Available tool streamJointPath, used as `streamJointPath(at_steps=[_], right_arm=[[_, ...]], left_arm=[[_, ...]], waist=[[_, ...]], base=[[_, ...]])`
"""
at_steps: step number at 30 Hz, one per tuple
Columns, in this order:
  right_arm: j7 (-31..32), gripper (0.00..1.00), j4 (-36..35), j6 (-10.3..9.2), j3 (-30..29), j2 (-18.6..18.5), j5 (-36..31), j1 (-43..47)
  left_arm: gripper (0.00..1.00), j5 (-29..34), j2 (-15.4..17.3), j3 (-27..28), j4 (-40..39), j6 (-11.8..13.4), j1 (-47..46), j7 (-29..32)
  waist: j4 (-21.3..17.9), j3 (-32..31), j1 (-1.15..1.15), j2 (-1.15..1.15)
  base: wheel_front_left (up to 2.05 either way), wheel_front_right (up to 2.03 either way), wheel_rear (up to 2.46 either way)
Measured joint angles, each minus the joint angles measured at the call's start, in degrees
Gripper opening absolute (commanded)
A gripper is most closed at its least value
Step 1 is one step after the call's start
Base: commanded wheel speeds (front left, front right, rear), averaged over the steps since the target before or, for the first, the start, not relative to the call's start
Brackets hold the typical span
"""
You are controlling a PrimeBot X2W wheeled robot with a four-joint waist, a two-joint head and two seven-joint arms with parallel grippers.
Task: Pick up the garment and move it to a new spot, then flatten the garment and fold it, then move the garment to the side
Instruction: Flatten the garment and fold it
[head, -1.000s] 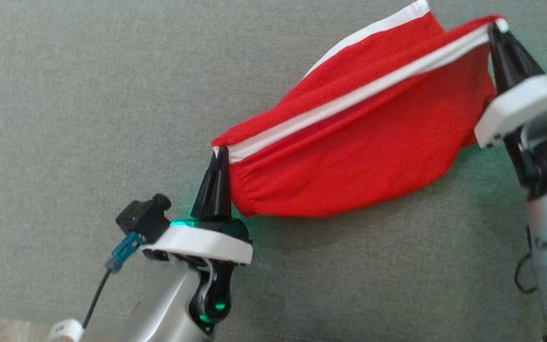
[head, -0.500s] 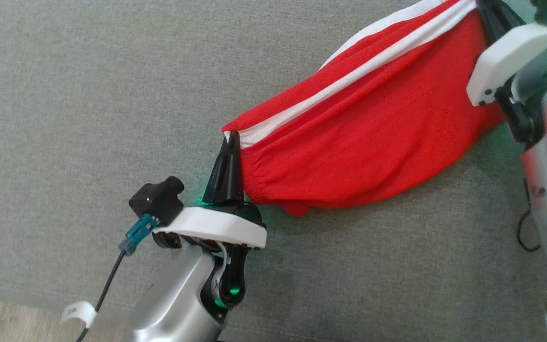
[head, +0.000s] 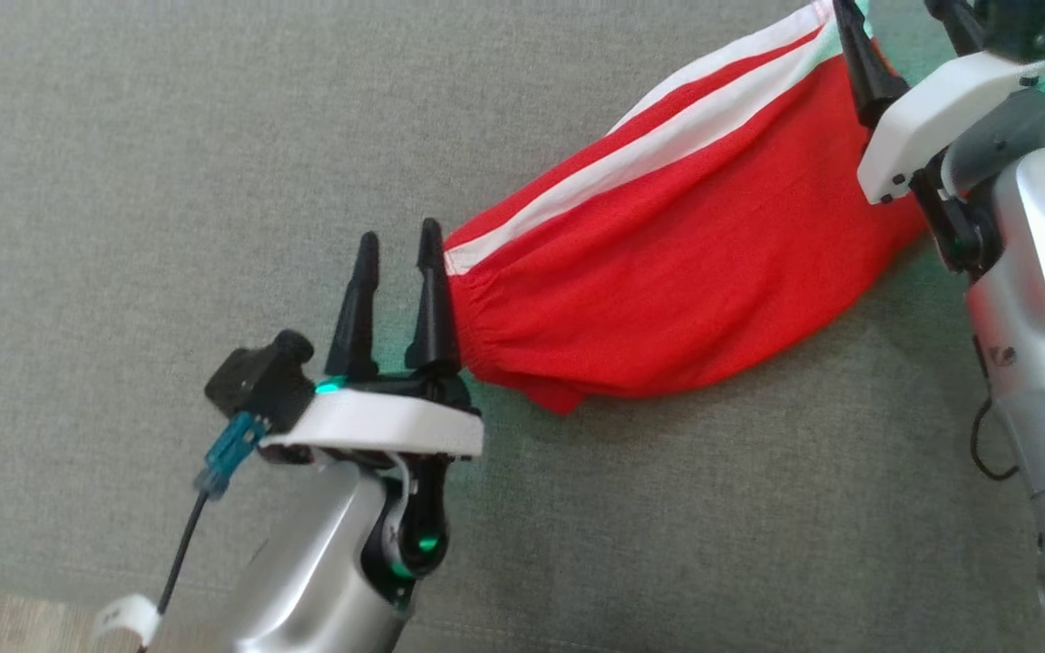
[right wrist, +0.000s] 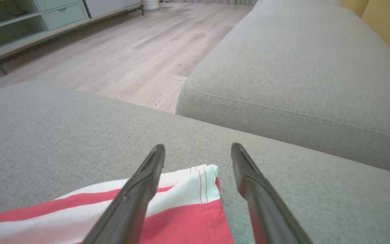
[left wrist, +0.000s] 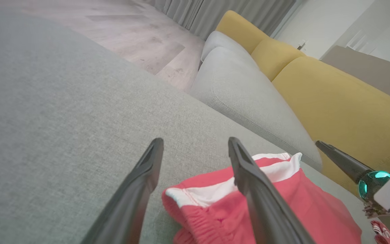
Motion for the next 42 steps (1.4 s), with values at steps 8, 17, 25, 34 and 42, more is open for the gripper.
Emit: streamJointPath(at_steps=[8,17,25,34,42], right_arm=[[-1.5,1.0,0.8,0.0,0.8,-2.9,2.9,0.9],[7.6,1.0,0.9,0.0,2.9,-6.4,9.1,6.3],[16.4,1.0,0.1,0.0,5.6,-8.3,14.1,10.4],[15.9,0.0,-2.0,0.0,7.0,-8.2,14.6,10.6],[8.7,0.0,-2.2,0.0,3.5,-5.8,13.6,12.5]], left_arm=[[1.0,6.8,0.6,5.2,-1.9,-0.1,5.2,0.0],[1.0,10.9,2.6,12.2,-6.3,0.0,8.4,-0.1],[1.0,11.0,3.4,17.9,-9.5,0.4,10.2,-0.3],[1.0,11.6,3.3,18.1,-9.6,-0.1,11.5,-0.3],[1.0,12.1,3.2,18.1,-9.5,-0.6,11.5,-0.3]], waist=[[-0.4,-3.5,-0.01,0.0],[0.2,-5.7,-0.01,0.0],[1.5,-5.5,-0.01,0.0],[1.4,-5.4,0.0,0.0],[0.2,-6.3,0.0,0.0]], base=[[0.0,0.0,0.0],[0.0,0.0,0.0],[0.0,0.0,0.0],[0.0,0.0,0.0],[0.0,0.0,0.0]])
